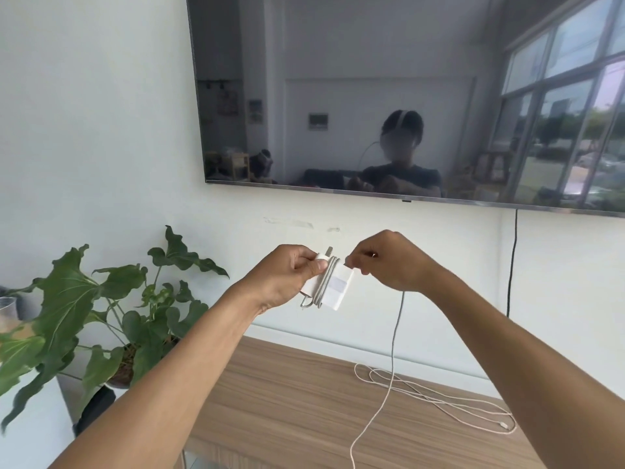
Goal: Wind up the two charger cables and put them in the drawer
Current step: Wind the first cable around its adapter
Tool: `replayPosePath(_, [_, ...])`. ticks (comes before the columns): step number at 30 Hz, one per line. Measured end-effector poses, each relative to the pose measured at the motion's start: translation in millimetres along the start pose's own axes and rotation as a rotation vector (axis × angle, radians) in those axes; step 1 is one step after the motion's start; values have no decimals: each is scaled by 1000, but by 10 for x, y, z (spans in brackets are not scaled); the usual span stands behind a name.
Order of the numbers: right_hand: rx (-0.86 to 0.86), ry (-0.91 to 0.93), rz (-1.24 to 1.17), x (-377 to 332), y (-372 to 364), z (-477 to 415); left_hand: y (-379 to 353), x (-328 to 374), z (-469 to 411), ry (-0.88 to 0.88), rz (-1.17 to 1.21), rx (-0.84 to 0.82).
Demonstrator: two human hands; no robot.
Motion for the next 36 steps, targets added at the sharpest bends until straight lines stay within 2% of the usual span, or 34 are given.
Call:
replayPosePath(3, [31,-25,30,-76,19,26,10,28,-24,-15,-52,7])
replayPosePath(6, [143,-14,83,-133,-3,70,29,28,-38,-6,-84,18])
replayPosePath(10, [180,-35,-18,-123,-41,65,93,64,-58,2,-110,24])
replayPosePath(16, [325,72,-48,-270,-108,183,203,163,-95,-8,-130,172])
replayPosePath(21, [463,267,-29,-454,-206,418,290,-15,-92,60,-8,331])
replayPosePath(25, [523,333,-71,-414,-397,579,306,-112,-90,134,229,430])
replayPosePath(27, [505,334,-178,-304,-474,611,318,-86,-89,143,329,455])
replayPosePath(31, [347,214,-504,-48,-595,531,306,-26,-62,158,466,430])
replayPosePath(36, [247,151,-623,47,-642,414,177,26,-35,142,513,320])
Point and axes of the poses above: each hand's wrist, its own z-axis away from the middle knuckle, its own y-axis out of the back of the hand, x = y × z, the point moved 8 cm from there along -z, towards the middle knuckle, and after that the axes turned 13 degrees about -y, right-handed, at the moved point
